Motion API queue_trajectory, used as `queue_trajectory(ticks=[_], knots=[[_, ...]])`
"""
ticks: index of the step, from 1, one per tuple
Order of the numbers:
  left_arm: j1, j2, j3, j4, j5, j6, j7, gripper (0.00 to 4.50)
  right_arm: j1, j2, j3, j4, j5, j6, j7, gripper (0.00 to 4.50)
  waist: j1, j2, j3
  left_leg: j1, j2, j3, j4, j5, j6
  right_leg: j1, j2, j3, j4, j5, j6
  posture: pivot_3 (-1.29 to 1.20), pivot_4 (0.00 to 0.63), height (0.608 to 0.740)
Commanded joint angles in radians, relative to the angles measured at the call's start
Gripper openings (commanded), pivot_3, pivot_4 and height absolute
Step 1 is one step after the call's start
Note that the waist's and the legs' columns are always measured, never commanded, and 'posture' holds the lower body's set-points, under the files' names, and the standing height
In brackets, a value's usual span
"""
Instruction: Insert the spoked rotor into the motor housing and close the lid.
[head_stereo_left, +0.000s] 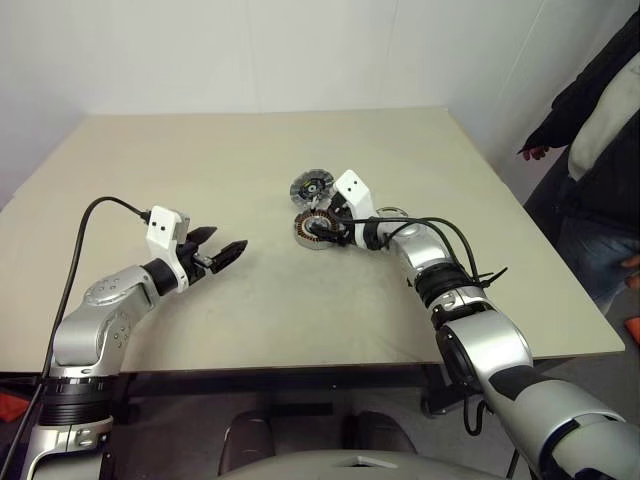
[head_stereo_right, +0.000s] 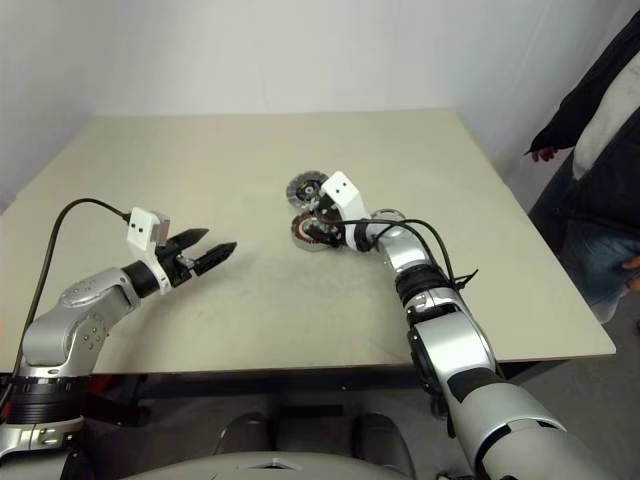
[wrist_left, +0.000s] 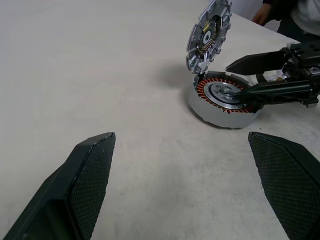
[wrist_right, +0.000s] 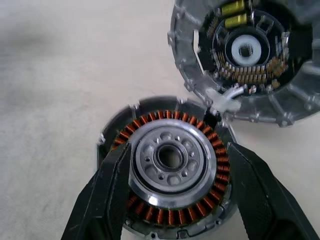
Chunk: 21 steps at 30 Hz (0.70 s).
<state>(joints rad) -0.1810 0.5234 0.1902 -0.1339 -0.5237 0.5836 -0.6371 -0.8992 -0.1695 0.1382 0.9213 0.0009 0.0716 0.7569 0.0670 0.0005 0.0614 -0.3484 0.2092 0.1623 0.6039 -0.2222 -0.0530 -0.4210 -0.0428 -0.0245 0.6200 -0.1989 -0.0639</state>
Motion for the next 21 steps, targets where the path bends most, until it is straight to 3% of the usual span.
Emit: queue_trajectory(ticks=[1,4,10,11,21], knots=[[-0.007,0.011,0.020,-0.029,0.003,-0.024,0.000,4.50,-0.011,-0.017,-0.036,-0.086,0.031,0.009,0.006,3.26,0.000,0.000,0.000,0.000,0.000,0.000,0.000,0.000,0.000,0.000,0.000,0.000,0.000,0.000,0.000,0.00,0.000,0.740],[-0.009,0.008,0.016,-0.024,0.004,-0.028,0.000,4.50,0.007,-0.035,-0.057,-0.132,0.045,0.033,0.009,2.48,0.002,0.000,0.000,0.000,0.000,0.000,0.000,0.000,0.000,0.000,0.000,0.000,0.000,0.000,0.000,0.00,0.000,0.740],[-0.027,-0.001,-0.001,-0.005,0.010,-0.034,-0.003,4.50,0.061,-0.038,-0.046,-0.211,0.048,0.083,0.020,0.25,0.001,0.000,0.000,0.000,0.000,0.000,0.000,0.000,0.000,0.000,0.000,0.000,0.000,0.000,0.000,0.00,0.000,0.740],[-0.032,-0.002,-0.003,-0.001,0.011,-0.034,-0.003,4.50,0.070,-0.033,-0.038,-0.214,0.042,0.084,0.018,0.04,0.001,0.000,0.000,0.000,0.000,0.000,0.000,0.000,0.000,0.000,0.000,0.000,0.000,0.000,0.000,0.00,0.000,0.740],[-0.024,-0.004,0.001,-0.005,0.015,-0.036,-0.004,4.50,0.016,0.023,-0.018,-0.129,0.023,0.047,-0.016,0.04,0.000,0.000,0.000,0.000,0.000,-0.001,0.000,0.001,-0.002,0.000,0.000,0.000,0.001,0.000,0.000,0.00,0.000,0.740]])
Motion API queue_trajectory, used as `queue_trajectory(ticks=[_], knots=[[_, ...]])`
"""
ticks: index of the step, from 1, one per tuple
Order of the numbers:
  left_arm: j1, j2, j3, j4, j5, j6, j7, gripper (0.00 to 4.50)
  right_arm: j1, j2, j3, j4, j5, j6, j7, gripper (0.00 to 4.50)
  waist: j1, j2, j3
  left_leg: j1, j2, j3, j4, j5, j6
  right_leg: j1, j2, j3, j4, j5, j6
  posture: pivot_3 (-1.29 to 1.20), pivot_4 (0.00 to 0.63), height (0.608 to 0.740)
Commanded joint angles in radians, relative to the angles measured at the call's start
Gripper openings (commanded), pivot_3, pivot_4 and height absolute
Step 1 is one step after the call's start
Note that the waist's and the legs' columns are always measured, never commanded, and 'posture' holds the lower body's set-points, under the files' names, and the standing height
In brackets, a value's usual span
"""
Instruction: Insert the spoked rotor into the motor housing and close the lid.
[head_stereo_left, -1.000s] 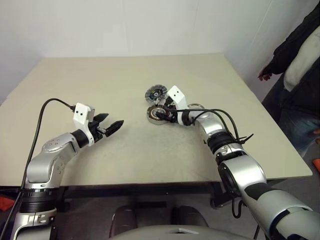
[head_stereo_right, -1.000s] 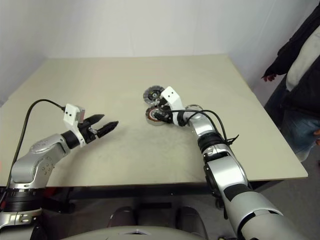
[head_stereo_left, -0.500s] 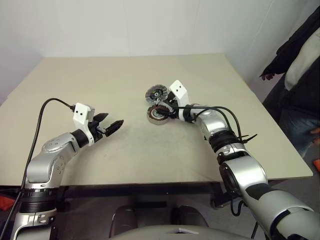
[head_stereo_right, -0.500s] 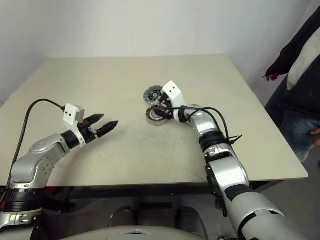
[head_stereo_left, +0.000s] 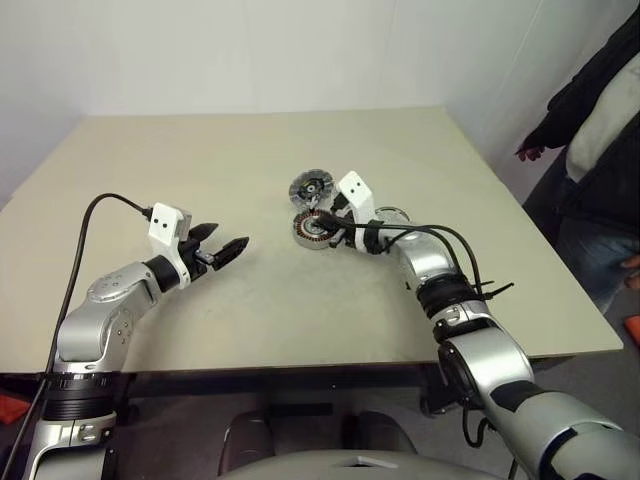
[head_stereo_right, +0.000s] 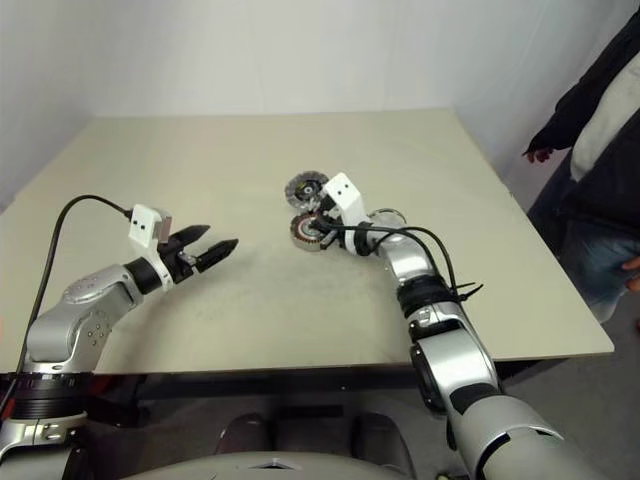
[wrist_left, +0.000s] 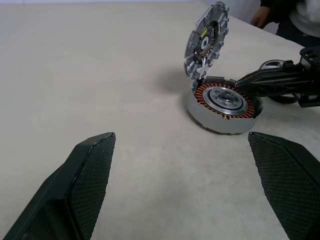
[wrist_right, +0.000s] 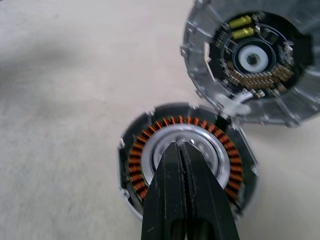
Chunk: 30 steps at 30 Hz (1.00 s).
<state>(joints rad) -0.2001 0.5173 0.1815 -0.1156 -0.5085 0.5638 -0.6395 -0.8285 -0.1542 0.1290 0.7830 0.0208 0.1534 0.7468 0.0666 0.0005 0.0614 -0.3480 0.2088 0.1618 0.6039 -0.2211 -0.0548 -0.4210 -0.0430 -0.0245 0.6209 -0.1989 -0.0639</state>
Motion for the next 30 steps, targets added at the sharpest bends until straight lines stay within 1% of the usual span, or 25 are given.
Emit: queue_trajectory(ticks=[1,8,14,17,25,30], knots=[[-0.001,0.003,0.012,-0.027,-0.001,-0.016,0.000,4.50,-0.066,0.011,-0.009,0.026,0.002,-0.042,-0.007,0.04,0.000,0.000,0.000,0.000,0.000,0.000,0.000,0.000,0.000,0.000,0.000,0.000,0.000,0.000,0.000,0.00,0.000,0.740],[0.020,0.003,0.022,-0.052,-0.006,-0.013,0.009,4.50,-0.110,0.024,-0.006,0.139,-0.016,-0.108,-0.018,0.04,0.000,0.000,0.000,0.000,0.000,0.000,0.000,0.000,0.000,0.000,0.000,0.000,0.000,0.000,0.000,0.00,0.000,0.740],[0.023,0.001,0.022,-0.057,-0.008,-0.011,0.015,4.50,-0.096,0.053,-0.002,0.195,-0.035,-0.136,-0.044,0.04,0.000,0.000,0.000,0.000,0.000,0.000,0.000,0.000,0.000,0.000,0.000,0.000,0.000,0.000,0.000,0.00,0.000,0.740],[0.024,0.001,0.022,-0.058,-0.009,-0.011,0.016,4.50,-0.091,0.061,-0.015,0.192,-0.024,-0.135,-0.043,0.04,0.000,0.000,0.000,0.000,0.000,0.000,0.000,0.000,0.000,0.000,0.000,0.000,0.000,0.000,0.000,0.00,0.000,0.740],[0.032,-0.008,0.018,-0.065,-0.010,-0.012,0.022,4.50,-0.099,0.046,-0.034,0.111,0.003,-0.124,-0.010,0.04,0.000,0.000,0.000,0.000,0.000,0.000,0.000,0.000,0.000,0.000,0.000,0.000,0.000,0.000,0.000,0.00,0.000,0.740],[0.032,-0.012,0.017,-0.066,-0.009,-0.013,0.023,4.50,-0.100,0.049,-0.026,0.139,-0.009,-0.129,-0.021,0.04,0.000,0.000,0.000,0.000,0.000,0.000,0.000,0.000,0.000,0.000,0.000,0.000,0.001,0.000,0.000,0.00,0.000,0.740]])
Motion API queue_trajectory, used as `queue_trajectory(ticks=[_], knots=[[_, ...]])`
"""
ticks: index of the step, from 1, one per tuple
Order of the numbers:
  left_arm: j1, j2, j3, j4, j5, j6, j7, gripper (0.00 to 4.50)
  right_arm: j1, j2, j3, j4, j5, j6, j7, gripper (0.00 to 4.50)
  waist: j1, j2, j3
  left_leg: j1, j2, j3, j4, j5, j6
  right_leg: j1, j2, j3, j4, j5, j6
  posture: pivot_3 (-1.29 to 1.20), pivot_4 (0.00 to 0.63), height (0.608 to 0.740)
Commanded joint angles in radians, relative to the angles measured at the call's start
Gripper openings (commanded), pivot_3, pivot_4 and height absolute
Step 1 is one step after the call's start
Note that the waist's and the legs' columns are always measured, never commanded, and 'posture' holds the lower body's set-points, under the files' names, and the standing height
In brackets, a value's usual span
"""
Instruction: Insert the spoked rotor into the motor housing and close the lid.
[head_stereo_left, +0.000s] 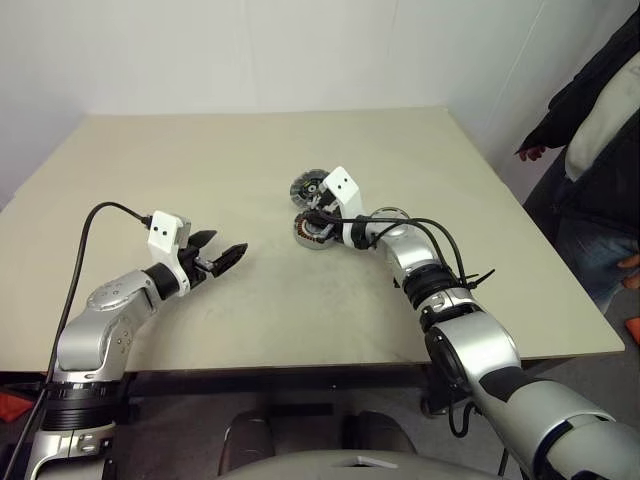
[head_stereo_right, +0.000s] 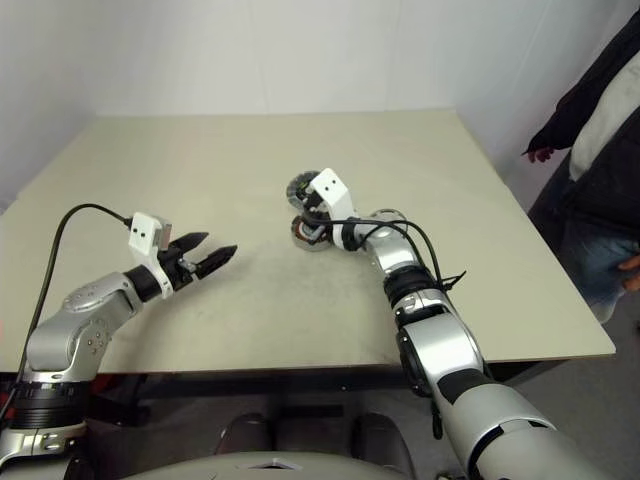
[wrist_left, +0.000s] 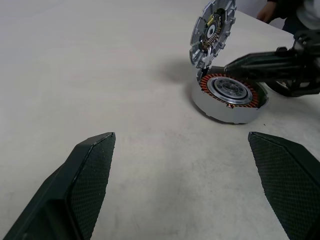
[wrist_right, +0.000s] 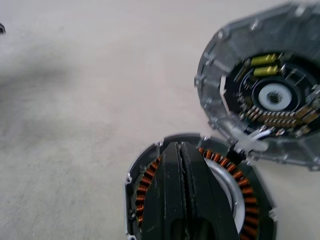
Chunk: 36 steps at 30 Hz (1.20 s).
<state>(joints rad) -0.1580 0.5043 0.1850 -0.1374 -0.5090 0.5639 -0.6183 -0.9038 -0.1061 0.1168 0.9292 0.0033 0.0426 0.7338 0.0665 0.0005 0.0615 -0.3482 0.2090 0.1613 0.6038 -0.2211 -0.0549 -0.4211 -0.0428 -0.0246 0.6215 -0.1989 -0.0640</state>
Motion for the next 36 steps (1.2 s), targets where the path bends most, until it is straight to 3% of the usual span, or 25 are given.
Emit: queue_trajectory(ticks=[1,9,29,36], knots=[[-0.010,0.001,0.014,-0.045,-0.009,-0.013,0.002,4.50,-0.023,0.003,-0.012,0.013,0.003,-0.022,-0.013,0.04,0.000,0.000,0.000,0.000,0.000,0.000,0.000,0.000,0.000,0.000,0.000,0.000,0.000,0.000,0.000,0.00,0.000,0.740],[0.000,-0.001,0.012,-0.053,-0.007,-0.012,0.006,4.50,-0.033,0.012,-0.036,0.168,0.000,-0.055,-0.048,0.04,0.000,0.000,0.000,0.000,0.000,0.000,0.000,0.000,0.000,0.001,0.000,0.000,0.000,0.000,0.000,0.00,0.000,0.740],[-0.012,-0.008,0.005,-0.037,0.001,-0.017,0.000,4.50,-0.100,-0.042,-0.099,0.131,0.012,-0.079,-0.025,0.04,0.000,0.000,0.000,0.000,0.000,0.000,0.000,0.000,0.000,-0.001,0.000,0.000,0.002,-0.001,-0.001,0.00,0.000,0.740],[-0.012,-0.010,0.001,-0.033,0.005,-0.018,-0.002,4.50,-0.066,0.001,-0.094,0.167,0.014,-0.054,-0.020,0.04,-0.001,0.000,0.000,0.000,0.000,0.000,0.000,0.000,0.000,-0.001,0.000,0.000,0.002,-0.001,-0.001,0.00,0.000,0.740]])
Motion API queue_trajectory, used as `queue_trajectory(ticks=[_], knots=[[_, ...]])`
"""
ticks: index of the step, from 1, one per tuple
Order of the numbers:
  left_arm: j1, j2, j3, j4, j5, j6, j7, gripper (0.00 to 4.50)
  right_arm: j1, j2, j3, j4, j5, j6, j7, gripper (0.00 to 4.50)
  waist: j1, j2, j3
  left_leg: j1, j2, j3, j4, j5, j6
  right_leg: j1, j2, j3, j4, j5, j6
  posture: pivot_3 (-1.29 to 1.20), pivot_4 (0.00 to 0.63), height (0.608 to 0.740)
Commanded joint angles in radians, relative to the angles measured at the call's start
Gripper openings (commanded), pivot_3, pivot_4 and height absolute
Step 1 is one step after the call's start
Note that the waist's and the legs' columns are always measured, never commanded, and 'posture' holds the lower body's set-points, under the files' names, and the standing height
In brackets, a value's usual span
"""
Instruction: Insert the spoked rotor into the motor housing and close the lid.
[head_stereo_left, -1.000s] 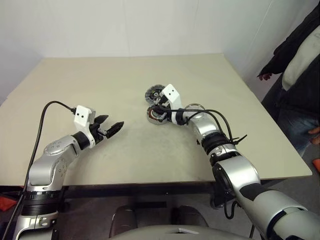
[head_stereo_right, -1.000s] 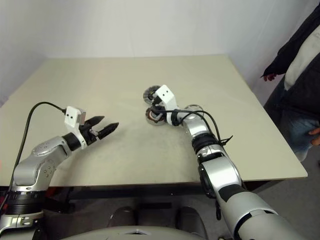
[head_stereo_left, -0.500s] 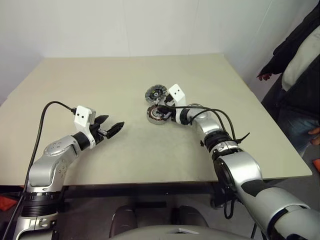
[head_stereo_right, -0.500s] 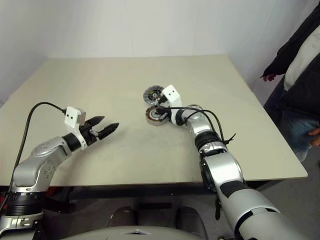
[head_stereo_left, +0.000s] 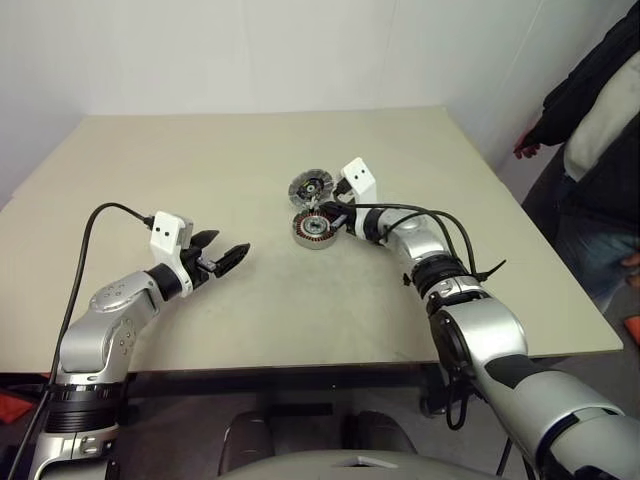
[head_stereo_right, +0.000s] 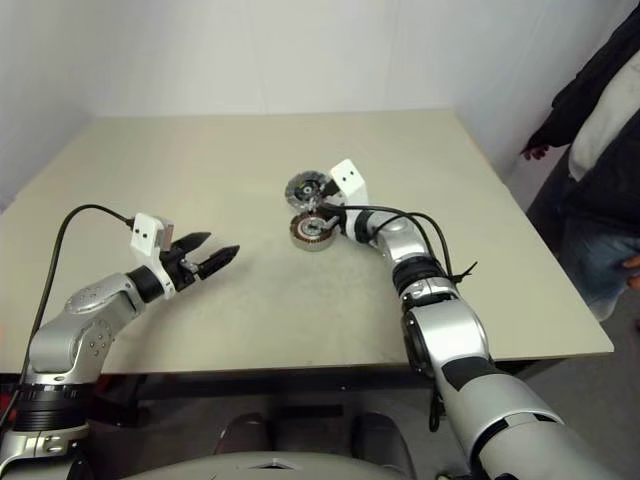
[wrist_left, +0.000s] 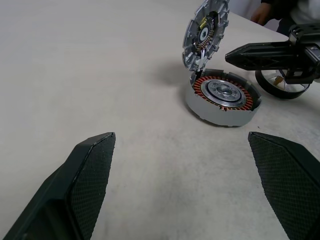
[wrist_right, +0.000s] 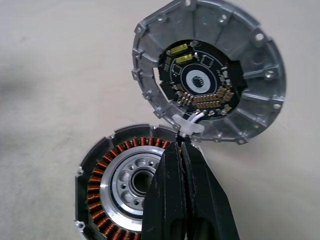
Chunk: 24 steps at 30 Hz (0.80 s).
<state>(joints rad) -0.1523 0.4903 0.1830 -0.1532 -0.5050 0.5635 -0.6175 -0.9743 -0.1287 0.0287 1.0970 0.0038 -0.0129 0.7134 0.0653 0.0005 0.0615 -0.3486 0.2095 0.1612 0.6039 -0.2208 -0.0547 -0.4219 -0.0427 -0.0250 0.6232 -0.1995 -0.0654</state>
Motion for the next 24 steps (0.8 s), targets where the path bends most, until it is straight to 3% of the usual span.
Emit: queue_trajectory(ticks=[1,24], knots=[[-0.018,0.005,0.004,-0.017,0.001,-0.017,-0.004,4.50,0.011,0.032,-0.002,0.005,0.010,0.004,-0.001,0.04,0.000,0.000,0.000,0.000,0.000,0.000,0.000,0.000,0.000,0.000,0.000,0.000,0.000,0.000,0.000,0.00,0.000,0.740],[-0.019,0.007,0.008,-0.015,0.004,-0.019,-0.003,4.50,-0.025,0.033,-0.018,-0.091,0.027,0.018,0.013,0.04,0.001,0.000,0.000,0.000,0.000,0.000,0.000,0.000,0.000,-0.001,0.000,0.000,0.000,0.000,0.000,0.00,0.000,0.740]])
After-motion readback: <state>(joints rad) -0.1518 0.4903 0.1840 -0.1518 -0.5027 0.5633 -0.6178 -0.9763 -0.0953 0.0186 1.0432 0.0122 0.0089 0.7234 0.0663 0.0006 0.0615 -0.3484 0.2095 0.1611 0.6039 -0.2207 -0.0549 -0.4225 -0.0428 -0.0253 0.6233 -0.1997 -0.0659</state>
